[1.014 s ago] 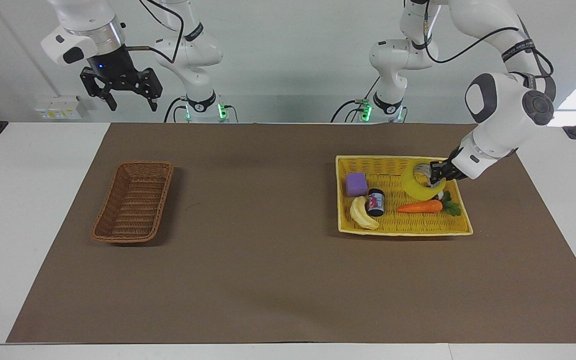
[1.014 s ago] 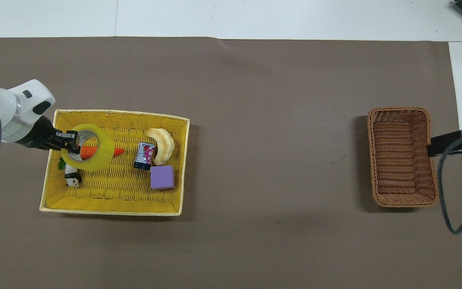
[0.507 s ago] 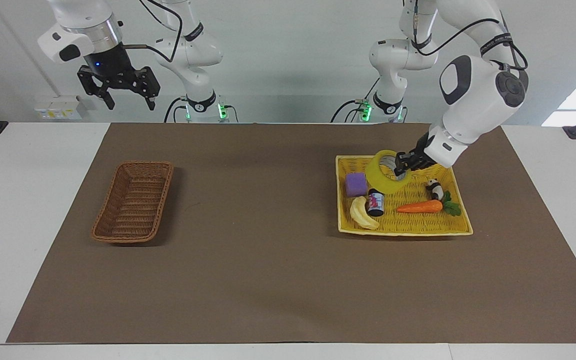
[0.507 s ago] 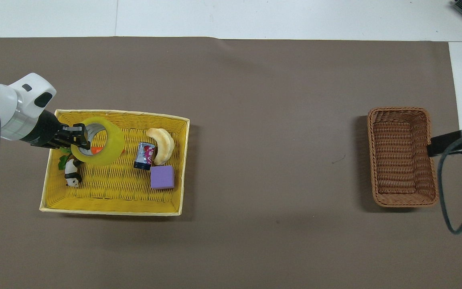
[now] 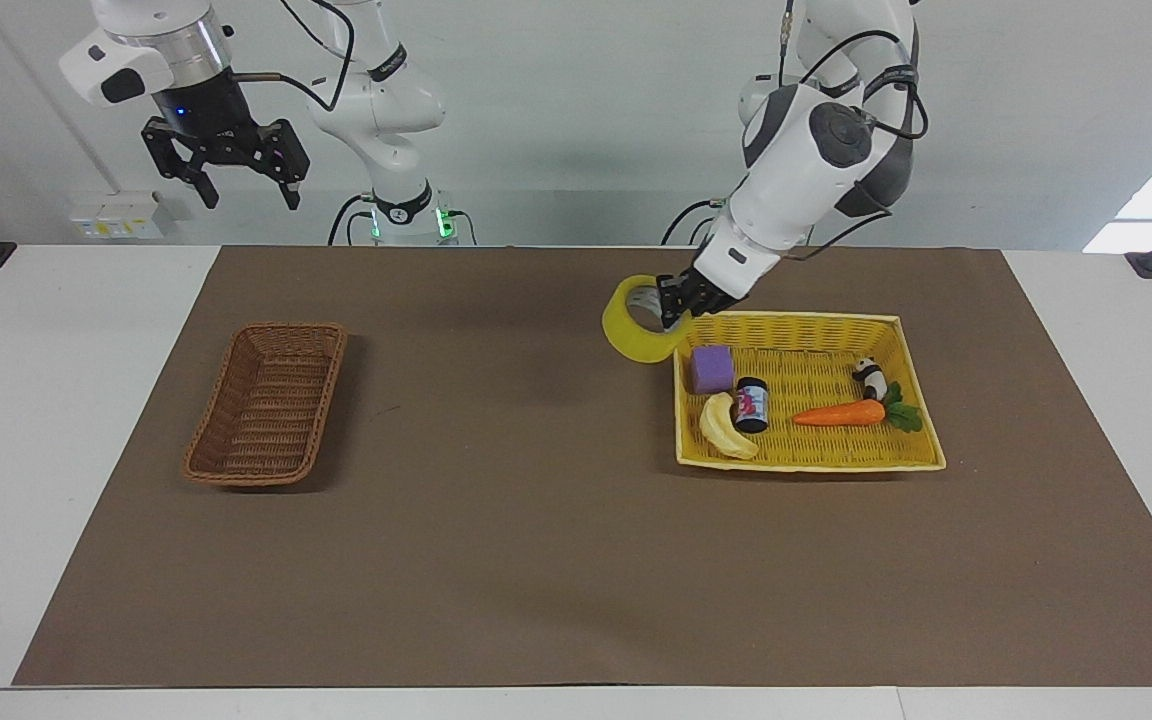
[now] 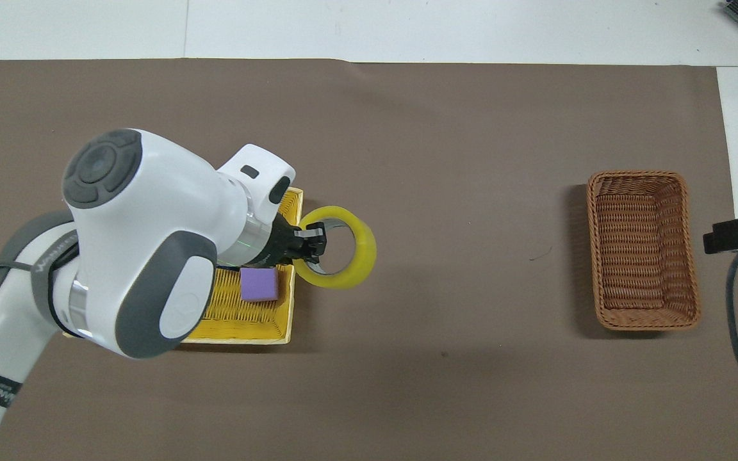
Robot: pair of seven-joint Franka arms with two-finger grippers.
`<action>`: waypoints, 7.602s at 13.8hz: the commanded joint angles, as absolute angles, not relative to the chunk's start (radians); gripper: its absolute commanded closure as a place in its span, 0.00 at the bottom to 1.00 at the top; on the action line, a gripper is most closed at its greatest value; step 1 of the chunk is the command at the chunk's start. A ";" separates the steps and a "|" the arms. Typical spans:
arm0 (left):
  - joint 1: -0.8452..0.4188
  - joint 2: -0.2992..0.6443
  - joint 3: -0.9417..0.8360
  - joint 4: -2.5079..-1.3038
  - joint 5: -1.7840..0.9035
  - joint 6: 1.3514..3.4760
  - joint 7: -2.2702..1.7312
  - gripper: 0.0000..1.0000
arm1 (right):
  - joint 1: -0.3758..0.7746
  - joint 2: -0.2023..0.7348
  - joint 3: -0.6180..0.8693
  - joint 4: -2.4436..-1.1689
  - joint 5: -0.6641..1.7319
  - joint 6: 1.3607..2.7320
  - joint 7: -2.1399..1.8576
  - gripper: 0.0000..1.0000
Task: Move tape to another basket
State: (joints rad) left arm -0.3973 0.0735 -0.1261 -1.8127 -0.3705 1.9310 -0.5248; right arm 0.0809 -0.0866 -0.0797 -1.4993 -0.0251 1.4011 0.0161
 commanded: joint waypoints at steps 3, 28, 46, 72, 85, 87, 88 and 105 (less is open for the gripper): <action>-0.520 0.029 -0.110 -1.856 -0.492 2.096 -0.590 1.00 | 0.074 -0.107 -0.072 -1.499 -0.012 1.417 -0.120 0.00; -0.661 0.049 -0.109 -1.847 -0.528 2.367 -0.745 1.00 | 0.249 0.034 -0.063 -1.766 0.598 1.695 -0.212 0.00; -0.474 0.006 -0.095 -1.832 -0.441 2.168 -0.873 0.00 | -0.099 0.107 -0.069 -1.766 0.384 1.695 -0.412 1.00; 0.025 0.040 -0.097 -1.497 0.026 1.506 0.084 0.00 | -0.327 0.344 -0.066 -1.839 0.532 1.855 -0.696 0.00; 0.046 0.038 -0.095 -1.502 -0.011 1.509 0.087 0.00 | -0.131 0.266 -0.058 -1.600 0.247 1.913 -0.503 0.00; 0.048 0.038 -0.094 -1.502 -0.011 1.508 0.087 0.00 | -0.089 0.210 -0.058 -1.600 0.174 1.905 -0.400 0.00; 0.048 0.038 -0.095 -1.502 -0.011 1.509 0.087 0.00 | -0.078 0.178 -0.058 -1.601 0.140 1.885 -0.312 0.00; 0.046 0.038 -0.095 -1.502 -0.009 1.508 0.081 0.00 | -0.005 -0.110 -0.023 -1.552 -0.011 1.430 0.147 0.00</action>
State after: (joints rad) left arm 0.0337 0.0337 -0.0895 -1.5142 0.0061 1.5179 0.0799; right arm -0.0046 -0.0542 -0.0366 -1.4684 0.0015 1.3916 0.1168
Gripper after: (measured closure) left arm 0.000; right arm 0.000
